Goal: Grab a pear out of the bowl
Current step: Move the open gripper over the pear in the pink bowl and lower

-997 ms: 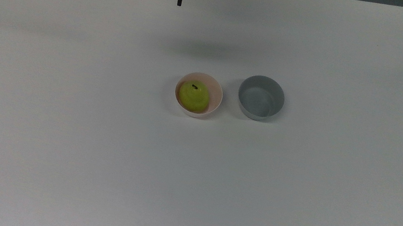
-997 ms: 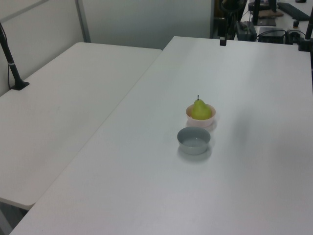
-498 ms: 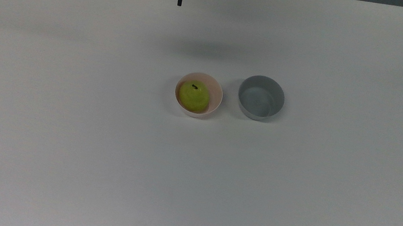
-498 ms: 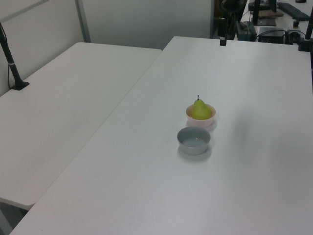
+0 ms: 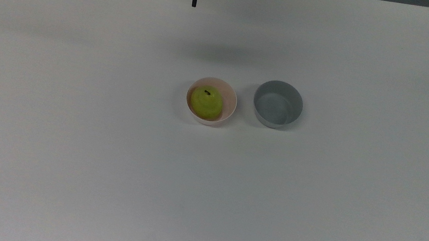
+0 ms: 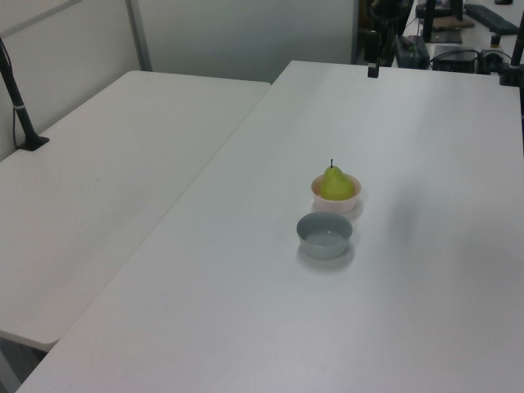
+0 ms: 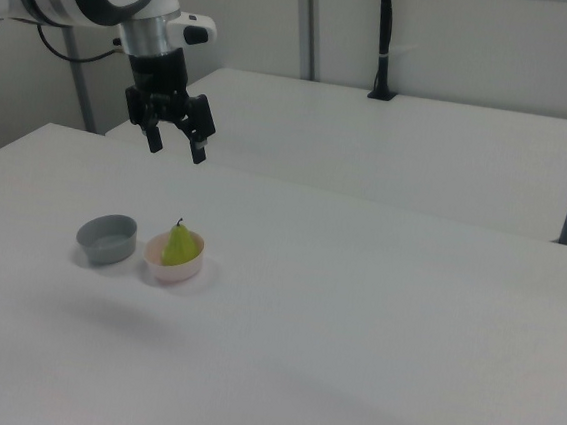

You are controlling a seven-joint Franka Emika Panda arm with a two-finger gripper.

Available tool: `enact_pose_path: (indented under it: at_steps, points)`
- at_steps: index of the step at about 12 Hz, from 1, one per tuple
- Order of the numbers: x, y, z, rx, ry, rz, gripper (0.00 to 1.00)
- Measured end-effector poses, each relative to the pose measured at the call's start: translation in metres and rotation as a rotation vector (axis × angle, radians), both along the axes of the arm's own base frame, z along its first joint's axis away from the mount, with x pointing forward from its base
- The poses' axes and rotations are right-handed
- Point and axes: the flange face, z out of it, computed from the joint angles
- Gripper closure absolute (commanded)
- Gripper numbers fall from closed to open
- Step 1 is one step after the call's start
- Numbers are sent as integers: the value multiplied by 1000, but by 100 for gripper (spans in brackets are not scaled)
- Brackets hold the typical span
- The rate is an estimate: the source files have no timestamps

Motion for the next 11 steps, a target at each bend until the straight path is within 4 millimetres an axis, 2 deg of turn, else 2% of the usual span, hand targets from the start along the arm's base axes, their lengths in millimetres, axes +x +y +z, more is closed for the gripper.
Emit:
enact_pose_path:
  at_steps: [4, 6, 8, 11]
  points:
    - [2, 21, -8, 3, 15, 38, 0]
    - [5, 40, -20, 8, 22, 73, 0]
    - [14, 51, -40, 14, 13, 94, 0]
    - [27, 66, -87, 24, 22, 131, 0]
